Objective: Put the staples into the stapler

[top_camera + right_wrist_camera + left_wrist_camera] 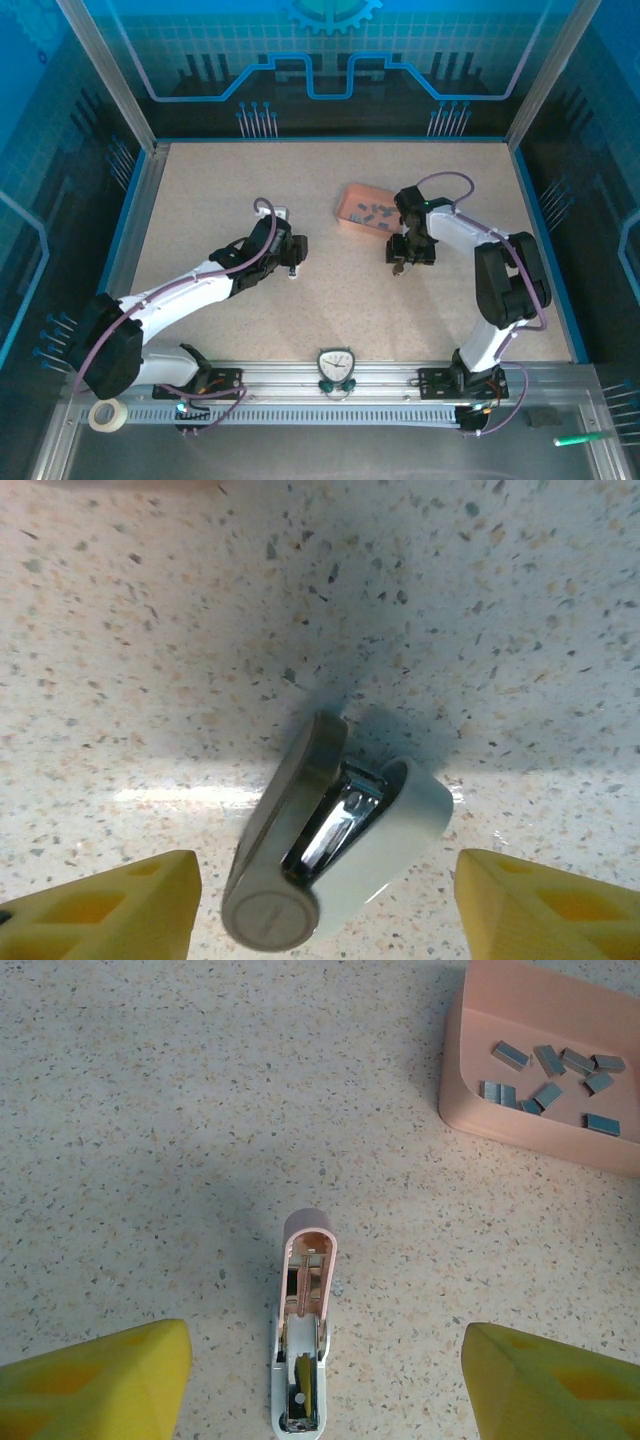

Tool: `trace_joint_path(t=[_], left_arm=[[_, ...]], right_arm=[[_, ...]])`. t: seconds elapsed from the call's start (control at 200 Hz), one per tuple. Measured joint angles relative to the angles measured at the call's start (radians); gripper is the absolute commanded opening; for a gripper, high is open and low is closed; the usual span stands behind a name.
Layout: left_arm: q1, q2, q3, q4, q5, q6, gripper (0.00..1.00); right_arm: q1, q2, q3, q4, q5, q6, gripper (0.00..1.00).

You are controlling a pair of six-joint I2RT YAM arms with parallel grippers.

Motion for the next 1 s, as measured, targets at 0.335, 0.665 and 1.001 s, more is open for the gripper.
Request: trace_joint_path(t=[0.335, 0.665, 1.001], left_arm=[[0.0, 0.025, 0.0, 0.013, 0.019, 0.016, 0.72], [0.0, 0.025, 0.0, 0.013, 0.019, 0.018, 0.72], [0.0, 0.038, 0.017, 0.013, 0.029, 0.023, 0.7]], right_arm=[[0.0, -0.029, -0.018, -0.006, 0.0, 0.019, 0.72], [0.0, 0.052, -0.035, 0.035, -0.027, 0.028, 0.63], [-0.001, 0.088, -0.035, 0.094, -0.032, 0.024, 0.44]])
